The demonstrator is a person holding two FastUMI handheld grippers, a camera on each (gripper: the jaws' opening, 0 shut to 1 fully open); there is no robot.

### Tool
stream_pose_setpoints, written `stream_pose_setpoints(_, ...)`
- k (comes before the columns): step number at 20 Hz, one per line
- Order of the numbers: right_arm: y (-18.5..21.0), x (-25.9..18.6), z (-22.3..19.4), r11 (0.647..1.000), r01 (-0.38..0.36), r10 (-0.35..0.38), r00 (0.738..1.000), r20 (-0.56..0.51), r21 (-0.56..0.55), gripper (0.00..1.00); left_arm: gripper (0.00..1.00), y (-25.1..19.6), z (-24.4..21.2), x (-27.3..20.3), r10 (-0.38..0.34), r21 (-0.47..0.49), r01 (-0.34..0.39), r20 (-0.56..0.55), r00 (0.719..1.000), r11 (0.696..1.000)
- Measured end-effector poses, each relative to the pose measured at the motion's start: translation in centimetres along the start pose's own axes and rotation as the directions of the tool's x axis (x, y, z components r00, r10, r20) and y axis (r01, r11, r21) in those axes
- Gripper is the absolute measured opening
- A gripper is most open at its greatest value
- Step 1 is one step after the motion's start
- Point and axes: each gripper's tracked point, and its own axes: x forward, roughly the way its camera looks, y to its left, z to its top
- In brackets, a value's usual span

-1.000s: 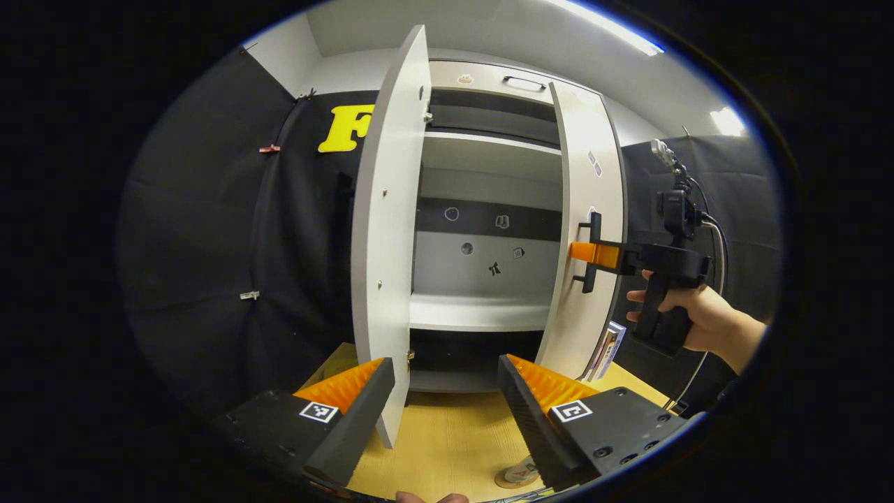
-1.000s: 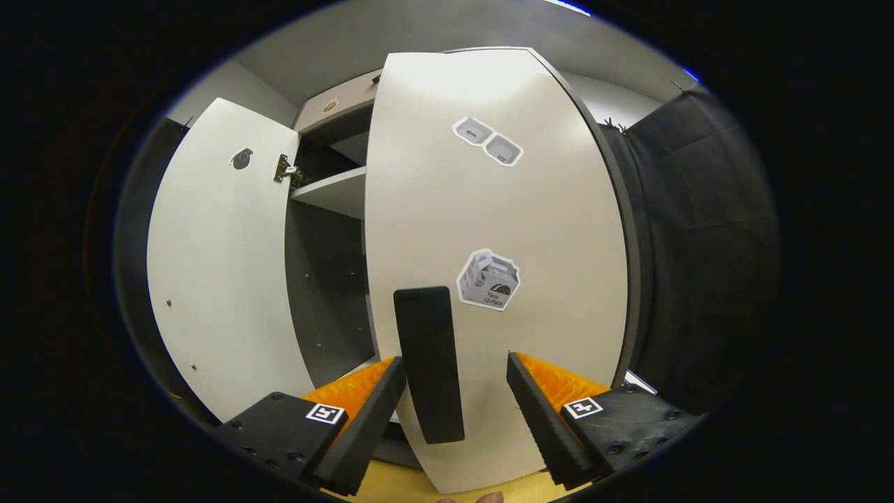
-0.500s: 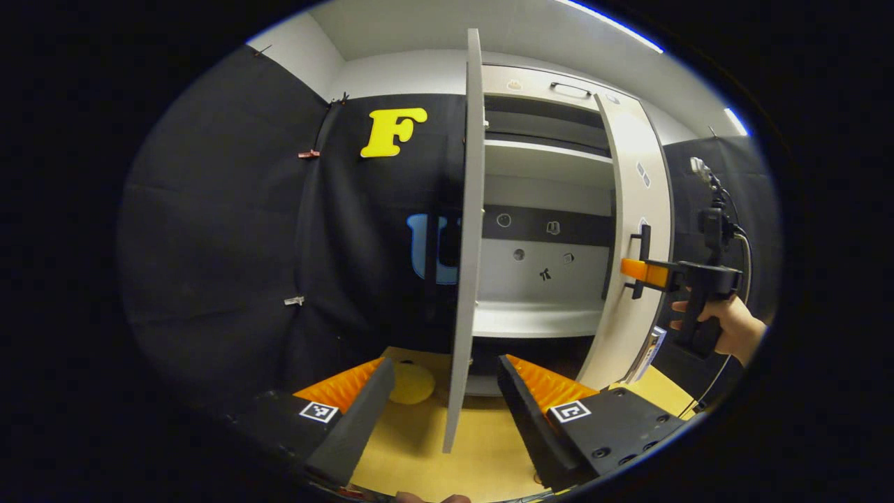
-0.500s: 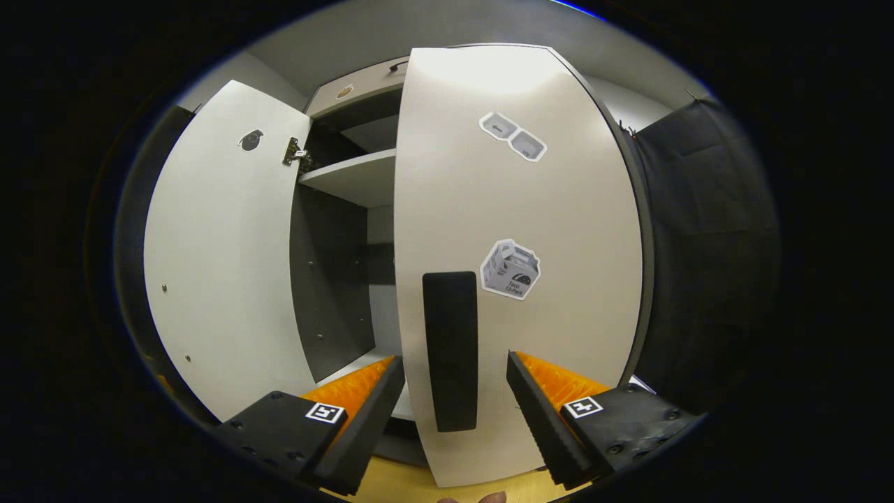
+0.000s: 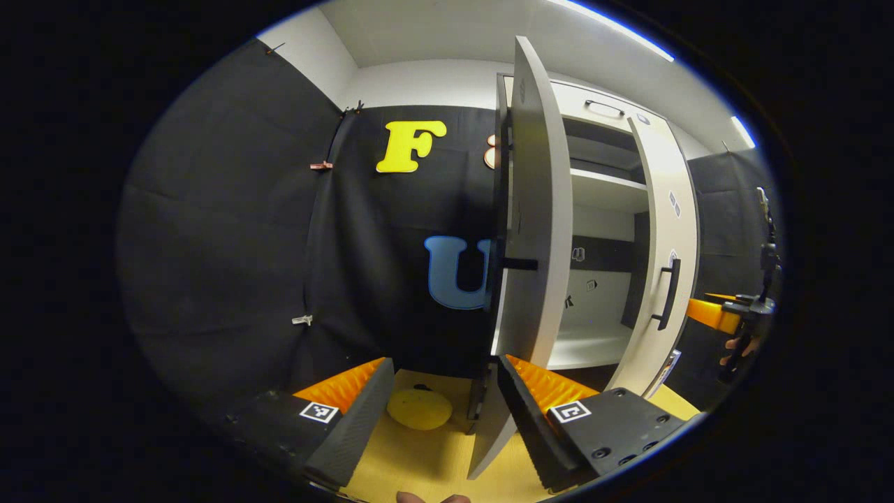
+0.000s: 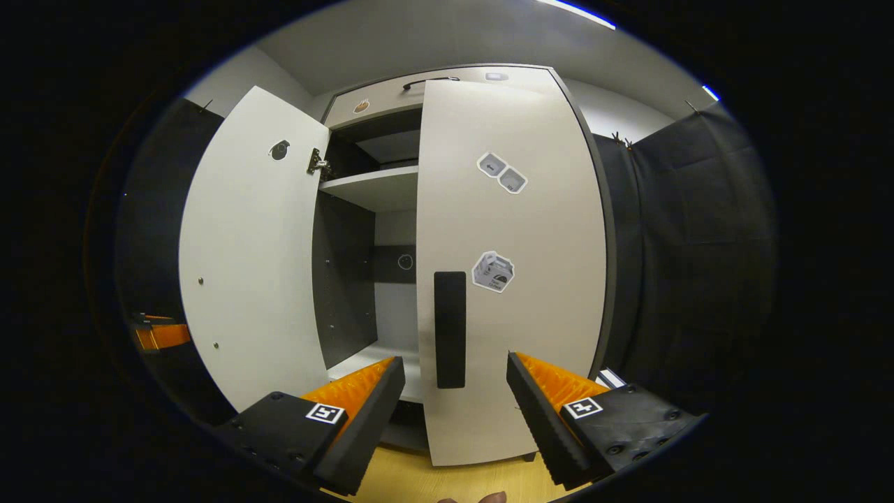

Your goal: Grasp the bottle in the cabinet with the left hand and place it on the coaster, then close the right door with the right hand and the left door with the left hand.

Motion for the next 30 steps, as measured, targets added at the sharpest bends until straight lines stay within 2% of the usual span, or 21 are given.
stream_pose_setpoints(6,-1.5,-1.6,-0.2,0.999,0.036,-0.036,0.999,-0.013,0.005,0.97,0.92,-2.2,0.2,0.0,-0.036,0.041,0.035,0.025,0.999,0.999)
stream_pose_setpoints(10,-2.0,-2.3,-0.1,0.999,0.050,-0.050,0.999,-0.016,-0.005,0.98,0.93,-3.5,-0.1,-0.5,-0.071,-0.005,0.071,0.015,0.997,0.997)
stream_pose_setpoints(14,-2.9,-3.7,0.3,0.997,0.077,-0.077,0.997,-0.009,0.018,0.96,0.93,-5.8,0.0,-0.5,-0.095,0.022,0.095,0.009,0.995,0.995)
stream_pose_setpoints(17,-4.0,-4.3,0.2,0.996,0.086,-0.085,0.996,-0.015,0.023,0.96,0.93,-9.0,-0.2,-0.5,-0.135,0.018,0.135,-0.001,0.991,0.991)
stream_pose_setpoints(21,-5.4,-4.5,0.2,0.995,0.087,-0.086,0.996,-0.021,0.046,0.96,0.93,-13.0,-0.5,0.0,-0.152,0.028,0.152,-0.002,0.988,0.988)
stream_pose_setpoints(30,-8.8,-3.4,-0.3,0.995,0.078,-0.076,0.996,-0.039,0.065,0.96,0.94,-21.1,-1.1,3.3,-0.216,0.011,0.216,-0.005,0.976,0.976)
